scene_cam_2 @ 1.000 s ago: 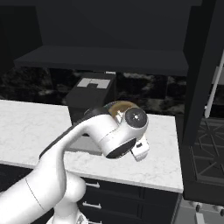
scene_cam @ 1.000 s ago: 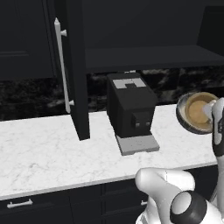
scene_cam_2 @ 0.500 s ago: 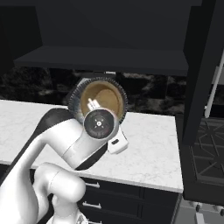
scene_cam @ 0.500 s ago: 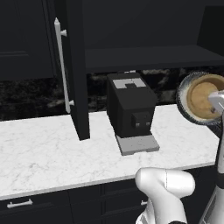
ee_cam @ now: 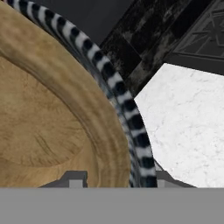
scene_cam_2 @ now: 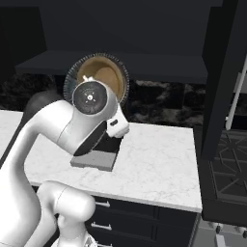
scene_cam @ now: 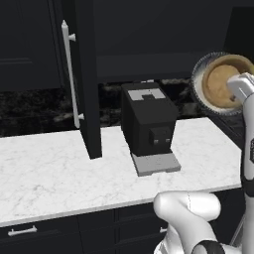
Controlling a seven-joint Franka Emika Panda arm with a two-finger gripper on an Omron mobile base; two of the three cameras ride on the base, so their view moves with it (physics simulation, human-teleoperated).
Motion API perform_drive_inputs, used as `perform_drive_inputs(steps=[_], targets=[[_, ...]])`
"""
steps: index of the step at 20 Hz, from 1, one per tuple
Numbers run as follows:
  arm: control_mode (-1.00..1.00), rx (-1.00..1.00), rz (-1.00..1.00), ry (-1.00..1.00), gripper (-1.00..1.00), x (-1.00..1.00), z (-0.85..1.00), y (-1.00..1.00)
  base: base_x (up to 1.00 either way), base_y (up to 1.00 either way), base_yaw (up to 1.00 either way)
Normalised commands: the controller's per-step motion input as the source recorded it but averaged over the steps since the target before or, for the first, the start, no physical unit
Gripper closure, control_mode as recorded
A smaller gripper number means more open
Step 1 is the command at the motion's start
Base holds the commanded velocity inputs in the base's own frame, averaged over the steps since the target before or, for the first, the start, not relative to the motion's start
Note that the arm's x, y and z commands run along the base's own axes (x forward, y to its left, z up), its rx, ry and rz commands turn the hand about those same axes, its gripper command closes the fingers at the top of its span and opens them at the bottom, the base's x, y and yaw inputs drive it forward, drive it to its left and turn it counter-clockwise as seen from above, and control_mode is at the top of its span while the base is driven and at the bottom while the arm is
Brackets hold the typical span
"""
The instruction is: Pick up the bowls on the counter and stack them on top of one another in the open cabinet. Place the smaller bowl on top of the larger bowl.
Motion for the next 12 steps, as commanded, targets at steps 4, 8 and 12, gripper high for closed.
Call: perform_drive_inputs(steps=[4, 8, 12], targets=[[-1.00, 0.00, 0.00, 0.07, 1.00, 1.00, 0.47, 0.23, 0.00, 0.00, 0.00], [-1.00, 0.00, 0.00, 0.07, 1.00, 0.99, 0.63, 0.24, 0.00, 0.00, 0.00], [-1.00, 0.00, -0.01, 0.06, 1.00, 0.92, 0.32, 0.14, 0.00, 0.00, 0.00]])
